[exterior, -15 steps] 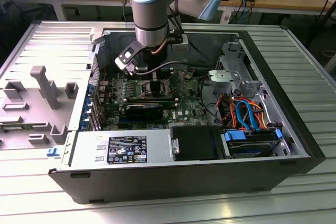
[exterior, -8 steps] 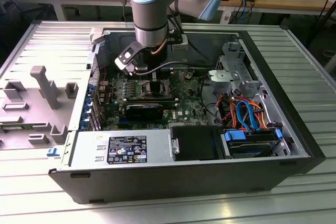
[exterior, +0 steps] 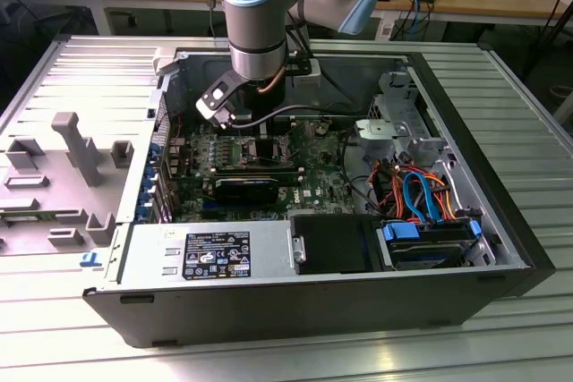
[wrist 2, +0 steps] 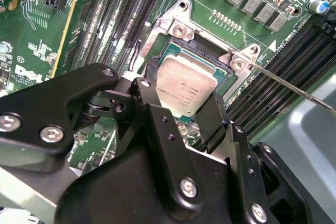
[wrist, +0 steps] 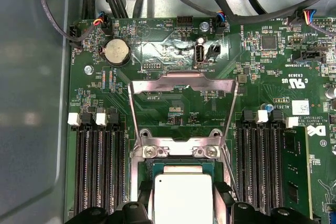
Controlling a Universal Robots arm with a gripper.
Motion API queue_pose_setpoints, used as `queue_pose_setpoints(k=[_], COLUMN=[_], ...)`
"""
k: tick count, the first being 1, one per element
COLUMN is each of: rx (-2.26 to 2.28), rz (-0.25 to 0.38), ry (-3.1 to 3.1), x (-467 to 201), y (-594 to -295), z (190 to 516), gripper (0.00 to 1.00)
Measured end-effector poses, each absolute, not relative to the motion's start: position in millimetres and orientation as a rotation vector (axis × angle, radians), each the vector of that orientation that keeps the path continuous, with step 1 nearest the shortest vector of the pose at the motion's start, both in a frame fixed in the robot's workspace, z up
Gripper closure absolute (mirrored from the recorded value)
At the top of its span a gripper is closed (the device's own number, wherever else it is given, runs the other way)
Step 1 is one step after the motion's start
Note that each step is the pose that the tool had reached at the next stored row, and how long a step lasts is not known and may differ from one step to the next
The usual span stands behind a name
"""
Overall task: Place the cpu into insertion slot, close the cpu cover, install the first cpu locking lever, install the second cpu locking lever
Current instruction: 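Place the cpu into insertion slot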
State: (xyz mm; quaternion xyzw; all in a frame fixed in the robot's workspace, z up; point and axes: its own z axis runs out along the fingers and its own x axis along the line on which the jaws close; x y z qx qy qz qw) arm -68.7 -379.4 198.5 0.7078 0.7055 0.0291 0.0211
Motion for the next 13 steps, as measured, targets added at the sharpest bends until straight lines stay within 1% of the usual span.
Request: queue_pose_setpoints(k=[13], rx=[2.194], rz=[0.091], ry=[2.187], x=[-68.7], y=[-379.4], z=[198.5], gripper=[0.46])
